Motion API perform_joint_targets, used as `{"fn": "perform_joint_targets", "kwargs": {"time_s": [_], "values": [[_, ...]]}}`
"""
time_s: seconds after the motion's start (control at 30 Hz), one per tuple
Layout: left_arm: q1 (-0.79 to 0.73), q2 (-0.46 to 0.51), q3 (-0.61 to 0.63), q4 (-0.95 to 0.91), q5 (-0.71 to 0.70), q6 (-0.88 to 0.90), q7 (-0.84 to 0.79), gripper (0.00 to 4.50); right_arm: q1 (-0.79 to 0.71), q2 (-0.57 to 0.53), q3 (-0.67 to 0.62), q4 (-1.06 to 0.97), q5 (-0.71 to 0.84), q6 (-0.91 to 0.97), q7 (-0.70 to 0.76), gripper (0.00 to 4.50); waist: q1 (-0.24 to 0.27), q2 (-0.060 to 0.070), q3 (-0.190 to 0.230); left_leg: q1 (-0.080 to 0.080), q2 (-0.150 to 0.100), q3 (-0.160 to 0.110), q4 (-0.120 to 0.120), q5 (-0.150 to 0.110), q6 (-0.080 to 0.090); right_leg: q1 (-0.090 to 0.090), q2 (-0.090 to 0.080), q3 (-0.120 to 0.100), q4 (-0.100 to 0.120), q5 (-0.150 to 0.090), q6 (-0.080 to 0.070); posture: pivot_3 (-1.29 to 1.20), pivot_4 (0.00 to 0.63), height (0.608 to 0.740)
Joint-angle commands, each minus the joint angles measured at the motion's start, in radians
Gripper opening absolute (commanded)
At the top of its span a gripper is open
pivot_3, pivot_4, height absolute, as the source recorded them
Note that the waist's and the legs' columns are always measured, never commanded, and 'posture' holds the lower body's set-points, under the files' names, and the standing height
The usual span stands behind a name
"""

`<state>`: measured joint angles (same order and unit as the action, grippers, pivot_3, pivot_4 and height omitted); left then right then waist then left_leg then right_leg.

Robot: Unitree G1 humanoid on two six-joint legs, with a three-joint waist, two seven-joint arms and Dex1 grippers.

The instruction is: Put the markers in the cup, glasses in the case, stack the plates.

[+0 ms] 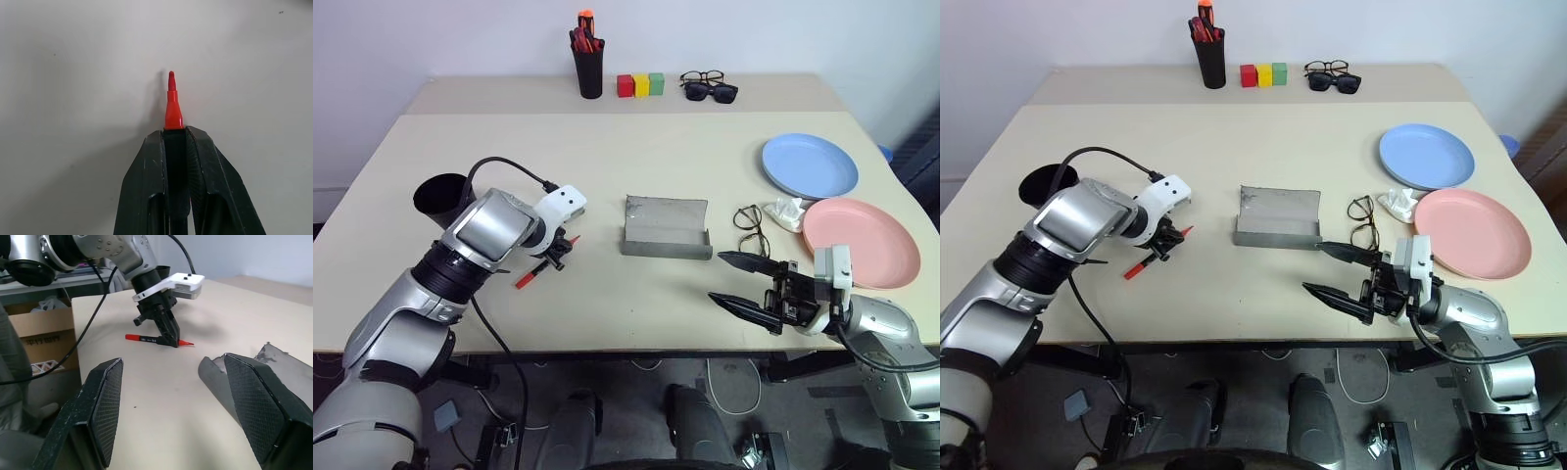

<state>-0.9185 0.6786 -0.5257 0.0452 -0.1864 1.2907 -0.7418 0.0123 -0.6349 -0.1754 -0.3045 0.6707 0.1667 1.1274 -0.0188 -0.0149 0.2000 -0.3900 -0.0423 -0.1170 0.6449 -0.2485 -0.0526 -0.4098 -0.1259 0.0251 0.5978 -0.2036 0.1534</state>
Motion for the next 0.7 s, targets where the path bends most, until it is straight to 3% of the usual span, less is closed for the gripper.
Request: {"fn": "perform_joint_targets", "kwargs": {"time_s": [0.03, 0.17, 0.33, 0.53, 0.7], "values": [[0.052, 0.012, 0.117, -0.096, -0.015, -0.084, 0.015, 0.05, -0.017, -0.003, -0.030, -0.012, 0.009, -0.015, -0.002, 3.34, 0.000, 0.000, 0.000, 0.000, 0.000, 0.000, 0.000, 0.000, 0.000, 0.000, 0.000, 0.000, 0.000, 0.000, 0.000, 0.00, 0.150, 0.740], [0.154, -0.049, 0.344, -0.242, 0.023, -0.303, 0.182, 0.05, -0.046, -0.004, -0.021, -0.005, 0.011, -0.003, -0.009, 3.34, 0.007, -0.001, 0.001, -0.002, 0.001, -0.001, 0.000, 0.000, 0.000, -0.001, 0.000, 0.000, -0.001, 0.002, -0.003, 0.00, 0.150, 0.740], [0.130, -0.279, 0.651, -0.248, 0.092, -0.672, 0.603, 0.05, -0.167, 0.067, 0.011, 0.084, -0.021, -0.056, -0.039, 3.34, 0.010, -0.001, 0.001, -0.002, 0.001, -0.001, 0.001, 0.000, 0.000, 0.000, 0.000, 0.000, -0.003, 0.004, -0.003, 0.00, 0.150, 0.740], [0.125, -0.291, 0.744, -0.194, 0.236, -0.872, 0.843, 0.05, -0.295, 0.120, 0.097, 0.210, -0.086, -0.132, 0.049, 3.34, 0.004, 0.000, 0.000, 0.000, 0.001, 0.000, -0.001, 0.000, -0.001, -0.001, 0.001, 0.000, -0.001, 0.005, -0.003, 0.00, 0.150, 0.740], [0.223, -0.303, 0.788, -0.234, 0.311, -0.896, 0.958, 0.05, -0.352, 0.114, 0.140, 0.256, -0.091, -0.132, 0.127, 3.34, 0.006, 0.000, 0.000, -0.001, 0.001, 0.000, 0.000, 0.001, -0.001, 0.000, 0.001, 0.000, -0.002, 0.005, -0.003, 0.00, 0.150, 0.740]]}}
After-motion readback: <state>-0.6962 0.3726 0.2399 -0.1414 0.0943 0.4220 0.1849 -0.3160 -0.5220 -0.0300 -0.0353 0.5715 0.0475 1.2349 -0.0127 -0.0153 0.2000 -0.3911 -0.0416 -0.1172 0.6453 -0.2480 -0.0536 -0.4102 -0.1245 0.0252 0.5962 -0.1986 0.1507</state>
